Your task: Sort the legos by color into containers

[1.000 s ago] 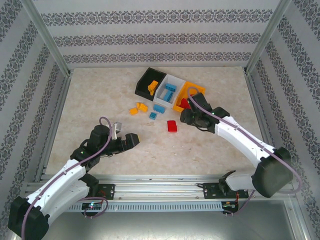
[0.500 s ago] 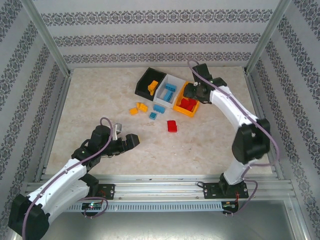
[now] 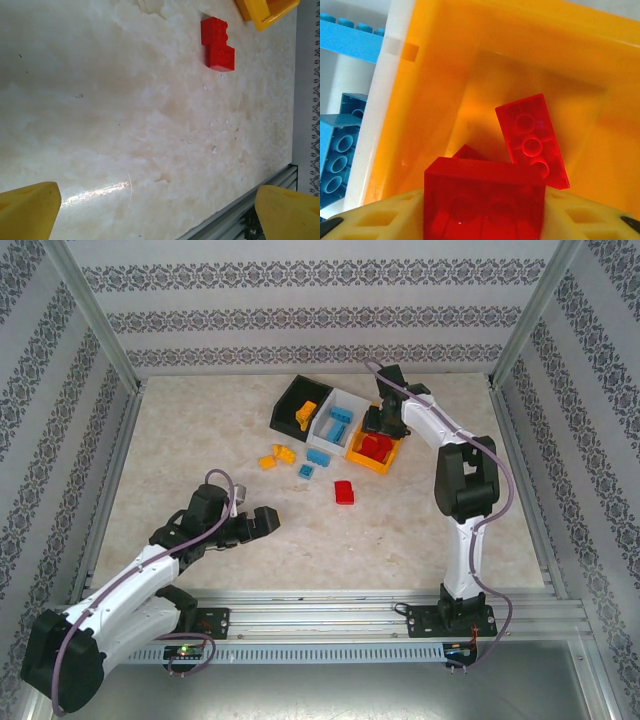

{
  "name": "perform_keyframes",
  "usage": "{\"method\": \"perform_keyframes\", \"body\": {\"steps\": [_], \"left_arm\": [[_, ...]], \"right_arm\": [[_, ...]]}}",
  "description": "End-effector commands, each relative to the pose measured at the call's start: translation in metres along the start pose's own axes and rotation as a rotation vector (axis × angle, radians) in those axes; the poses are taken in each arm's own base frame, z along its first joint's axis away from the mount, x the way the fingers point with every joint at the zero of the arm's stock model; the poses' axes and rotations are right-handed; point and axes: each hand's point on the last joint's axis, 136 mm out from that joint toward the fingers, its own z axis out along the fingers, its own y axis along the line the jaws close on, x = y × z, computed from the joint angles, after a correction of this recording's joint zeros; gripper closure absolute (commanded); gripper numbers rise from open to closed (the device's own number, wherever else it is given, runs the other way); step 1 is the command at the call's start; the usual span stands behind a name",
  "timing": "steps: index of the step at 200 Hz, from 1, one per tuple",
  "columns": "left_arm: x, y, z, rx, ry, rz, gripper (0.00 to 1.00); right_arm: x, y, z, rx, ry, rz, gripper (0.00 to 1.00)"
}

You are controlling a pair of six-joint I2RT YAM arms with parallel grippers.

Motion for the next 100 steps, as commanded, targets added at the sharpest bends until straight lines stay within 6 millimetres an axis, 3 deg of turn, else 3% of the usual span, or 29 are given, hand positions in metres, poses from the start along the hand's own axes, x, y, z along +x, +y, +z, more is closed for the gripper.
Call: {"method": "perform_keyframes", "body": {"steps": [1,30,51,75,100], "left_arm": [[-0.006,0.002,-0.002,-0.030,-0.005,0.037,0.00],[-0.005,0.002,0.001,-0.024,0.001,0.028,0.00],[-0.006,0.000,-0.001,-0.020,-0.003,0.027,0.00],[-0.006,0.001,-0.005,-0.031,-0.011,0.034,0.00],[-0.006,0.002,-0.008,-0.044,-0.016,0.039,0.00]], "right_arm": [[-0.007,0.003,-0.002,-0.015,-0.002,-0.010,0.43],[-0.008,0.003,-0.006,-0.019,-0.005,-0.011,0.37],[-0.010,0.007,-0.022,-0.037,-0.029,-0.013,0.36],[-0.006,0.019,-0.059,-0.068,-0.093,-0.044,0.35],[0.015,0.035,-0.099,-0.093,-0.138,-0.113,0.34]]}}
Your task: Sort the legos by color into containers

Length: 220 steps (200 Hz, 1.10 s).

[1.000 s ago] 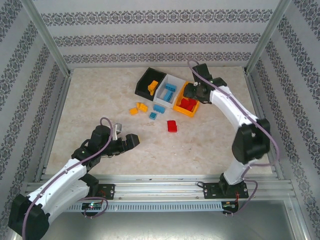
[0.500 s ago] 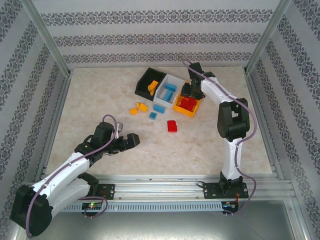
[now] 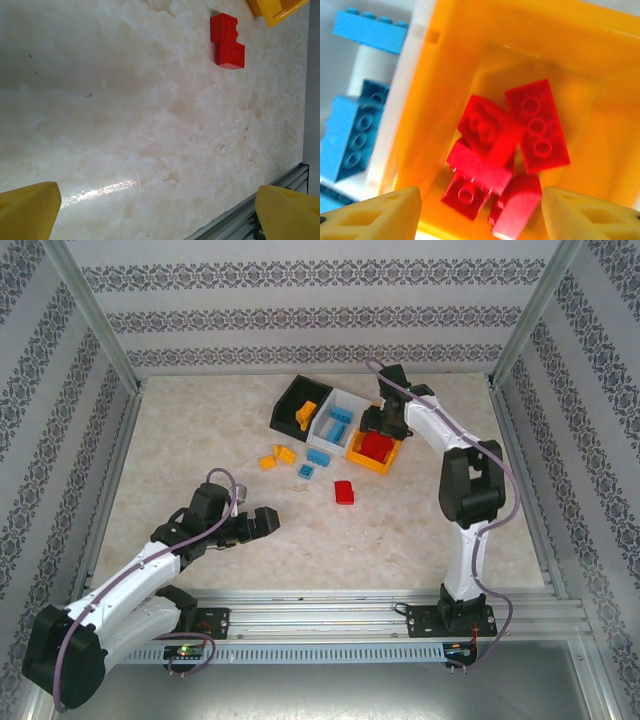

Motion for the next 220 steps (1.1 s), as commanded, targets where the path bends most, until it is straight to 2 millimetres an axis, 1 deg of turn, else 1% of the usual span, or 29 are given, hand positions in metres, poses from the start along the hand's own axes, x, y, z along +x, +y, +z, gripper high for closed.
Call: {"method": "perform_keyframes", "body": {"steps": [1,15,29,41,58,86,97,103,117,136,162,191,220], "left_arm": [[-0.008,-0.004,-0.009,-0.015,-0.030,0.028,0.00],[-0.007,-0.004,-0.009,-0.016,-0.024,0.028,0.00],[-0.006,-0.003,-0.009,-0.025,-0.019,0.030,0.00],[-0.005,0.000,-0.010,-0.051,-0.017,0.047,0.00],[-0.002,0.010,-0.014,-0.130,-0.009,0.084,0.00],[0.001,0.024,-0.016,-0.228,0.015,0.122,0.00],[0.000,0.028,-0.017,-0.249,0.014,0.125,0.00],[0.000,0.029,-0.017,-0.254,0.012,0.128,0.00],[-0.001,0.031,-0.017,-0.259,-0.004,0.126,0.00],[-0.003,0.034,-0.019,-0.268,-0.032,0.128,0.00],[-0.005,0.036,-0.020,-0.278,-0.045,0.137,0.00],[-0.001,0.039,-0.019,-0.279,-0.031,0.139,0.00],[-0.001,0.038,-0.017,-0.271,-0.028,0.137,0.00]], "right_arm": [[0.004,0.029,-0.065,-0.060,-0.106,-0.085,0.34],[0.021,0.036,-0.082,-0.074,-0.114,-0.117,0.32],[0.041,0.041,-0.094,-0.090,-0.116,-0.141,0.31],[0.063,0.044,-0.100,-0.105,-0.101,-0.164,0.31],[0.093,0.047,-0.102,-0.106,-0.066,-0.202,0.29],[0.136,0.050,-0.097,-0.083,-0.016,-0.246,0.26],[0.149,0.050,-0.091,-0.063,-0.001,-0.262,0.25],[0.158,0.050,-0.086,-0.053,0.013,-0.270,0.25],[0.171,0.048,-0.072,-0.031,0.045,-0.270,0.24],[0.186,0.047,-0.050,-0.007,0.099,-0.263,0.24],[0.194,0.045,-0.026,0.020,0.139,-0.253,0.23],[0.197,0.046,-0.009,0.033,0.164,-0.252,0.22],[0.200,0.047,0.004,0.047,0.186,-0.255,0.22]]}}
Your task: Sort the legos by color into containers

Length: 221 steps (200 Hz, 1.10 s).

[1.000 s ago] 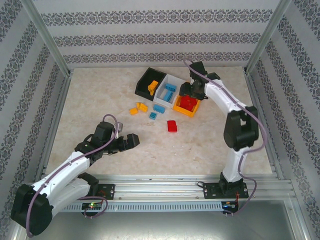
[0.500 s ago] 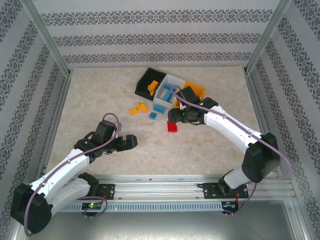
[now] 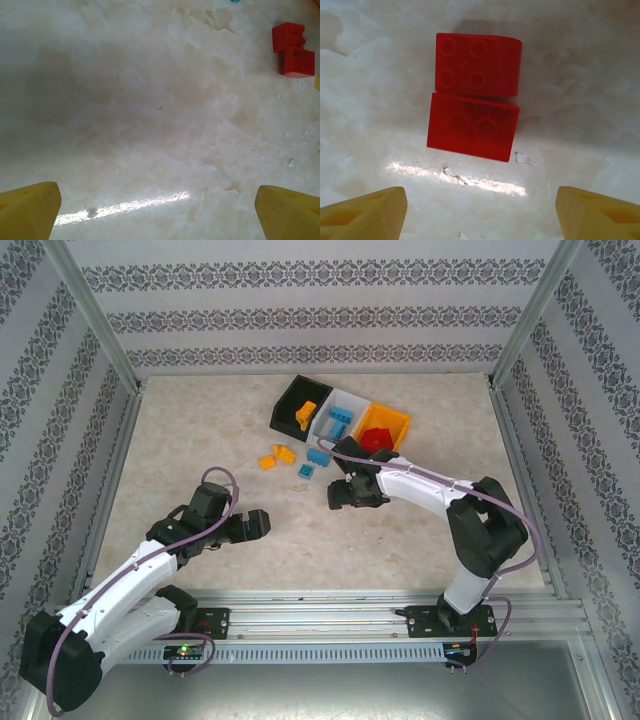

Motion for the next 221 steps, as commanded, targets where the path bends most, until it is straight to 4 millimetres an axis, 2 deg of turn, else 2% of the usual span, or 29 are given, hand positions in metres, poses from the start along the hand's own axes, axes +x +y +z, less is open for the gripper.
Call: {"method": "perform_keyframes", "body": {"steps": [1,103,118,145,188,221], "left_arm": [[0.010,0.007,0.002,-0.021,0.025,0.025,0.00],[0.010,0.008,0.001,-0.019,0.024,0.033,0.00],[0.010,0.008,0.001,-0.017,0.021,0.031,0.00],[0.010,0.007,0.000,-0.013,0.021,0.032,0.00],[0.010,0.007,0.002,-0.007,0.019,0.029,0.00],[0.010,0.006,0.002,-0.002,0.019,0.025,0.00]], "right_arm": [[-0.005,0.002,0.008,0.015,-0.006,0.009,0.22],[-0.016,0.003,0.041,0.022,0.037,0.019,0.26],[-0.018,0.002,0.044,0.027,0.039,0.026,0.30],[-0.020,-0.001,0.047,0.031,0.039,0.034,0.42],[-0.017,-0.005,0.039,0.040,0.031,0.035,0.51],[-0.016,-0.008,0.007,0.030,-0.020,0.040,0.52]]}}
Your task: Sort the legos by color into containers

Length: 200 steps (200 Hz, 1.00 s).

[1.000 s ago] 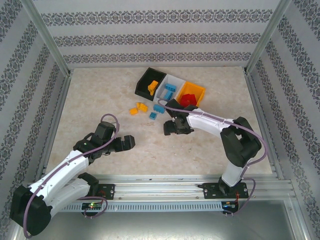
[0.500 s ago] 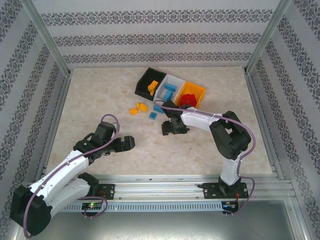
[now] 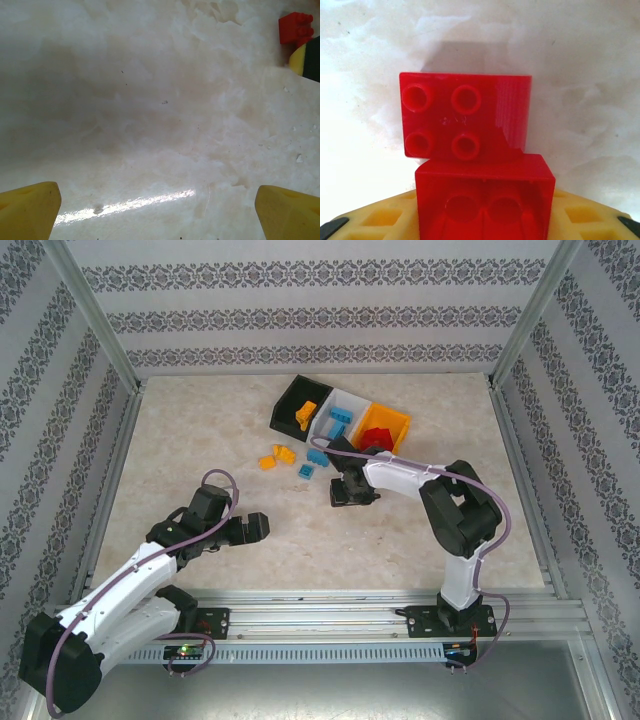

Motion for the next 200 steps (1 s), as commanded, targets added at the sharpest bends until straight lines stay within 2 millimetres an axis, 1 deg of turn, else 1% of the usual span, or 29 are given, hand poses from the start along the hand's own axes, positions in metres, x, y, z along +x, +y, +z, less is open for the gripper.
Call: {"method": "perform_keyframes", "body": {"steps": [1,22,39,57,71,77,87,113,151,176,200], "left_arm": [[0.005,0.002,0.001,0.004,0.011,0.009,0.00],[0.006,0.000,0.004,0.016,0.020,0.006,0.00],[0.007,-0.003,0.006,0.027,0.033,0.006,0.00],[0.006,-0.006,0.010,0.038,0.042,-0.002,0.00],[0.005,-0.008,0.011,0.050,0.046,-0.008,0.00],[0.006,-0.008,0.012,0.051,0.049,-0.010,0.00],[0.006,-0.008,0.013,0.050,0.054,-0.013,0.00],[0.007,-0.008,0.014,0.048,0.061,-0.016,0.00],[0.008,-0.008,0.014,0.041,0.076,-0.018,0.00],[0.006,-0.009,0.013,0.039,0.077,-0.017,0.00],[0.005,-0.010,0.014,0.038,0.079,-0.018,0.00]], "right_arm": [[-0.002,-0.006,-0.032,0.001,-0.062,0.008,0.52],[-0.008,-0.012,-0.062,0.003,-0.117,0.005,0.51],[-0.024,-0.022,-0.086,0.012,-0.169,0.006,0.51],[-0.047,-0.038,-0.104,0.012,-0.212,0.032,0.51],[-0.067,-0.053,-0.112,0.018,-0.231,0.059,0.51],[-0.079,-0.055,-0.117,0.008,-0.243,0.068,0.51],[-0.094,-0.061,-0.120,-0.002,-0.251,0.079,0.51],[-0.134,-0.076,-0.113,0.003,-0.249,0.111,0.51],[-0.172,-0.091,-0.086,0.016,-0.226,0.148,0.51],[-0.185,-0.098,-0.067,0.029,-0.198,0.163,0.51],[-0.189,-0.103,-0.052,0.036,-0.171,0.175,0.51]]}}
